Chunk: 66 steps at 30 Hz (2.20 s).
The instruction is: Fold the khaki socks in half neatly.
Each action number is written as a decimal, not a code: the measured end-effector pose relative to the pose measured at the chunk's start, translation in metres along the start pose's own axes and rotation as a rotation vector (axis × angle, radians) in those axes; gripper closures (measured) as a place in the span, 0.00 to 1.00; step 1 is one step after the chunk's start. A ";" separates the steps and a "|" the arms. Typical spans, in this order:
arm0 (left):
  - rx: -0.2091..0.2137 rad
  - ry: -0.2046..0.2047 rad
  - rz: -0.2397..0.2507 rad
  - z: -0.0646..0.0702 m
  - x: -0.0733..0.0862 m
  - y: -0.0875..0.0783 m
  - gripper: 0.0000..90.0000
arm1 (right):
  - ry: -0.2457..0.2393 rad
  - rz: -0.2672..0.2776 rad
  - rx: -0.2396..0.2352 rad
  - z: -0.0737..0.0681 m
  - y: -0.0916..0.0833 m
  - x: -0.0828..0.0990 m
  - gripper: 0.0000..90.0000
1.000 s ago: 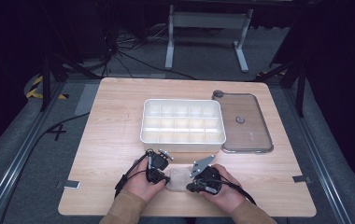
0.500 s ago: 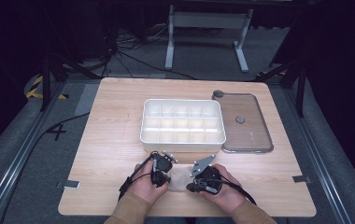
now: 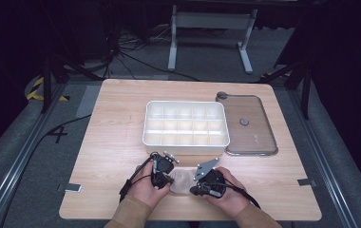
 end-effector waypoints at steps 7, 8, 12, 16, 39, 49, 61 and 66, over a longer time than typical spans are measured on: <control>0.008 0.020 0.000 0.004 0.000 -0.005 0.95 | 0.041 0.091 0.071 0.010 -0.009 -0.004 1.00; 0.008 0.023 0.004 0.004 0.000 -0.005 0.95 | 0.046 0.086 0.083 0.012 -0.008 -0.003 1.00; 0.012 0.025 0.009 0.005 0.000 -0.009 0.95 | 0.081 0.067 0.096 0.017 0.002 0.000 1.00; 0.018 0.024 0.025 0.005 0.000 -0.012 0.95 | 0.076 0.062 0.112 0.016 0.002 0.000 1.00; 0.007 0.044 0.077 0.011 -0.001 -0.029 0.95 | 0.104 0.125 0.095 0.022 -0.024 0.008 1.00; 0.010 0.055 0.074 0.013 -0.004 -0.031 0.95 | 0.158 0.032 0.104 0.033 -0.037 0.042 1.00; 0.005 0.071 0.104 0.018 -0.005 -0.034 0.95 | 0.125 0.012 0.068 0.022 -0.017 0.034 1.00; 0.006 0.076 0.108 0.021 -0.006 -0.036 0.95 | 0.115 0.025 0.066 0.018 -0.014 0.030 1.00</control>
Point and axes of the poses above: each handheld gripper's, and its own axes: y roughly forward along the jaws, x roughly out of its underside, z roughly to its right, the point moved 5 cm from there along y, roughly forward along the jaws, and after that the axes turned 11 degrees about -z, right-handed, at the moved point
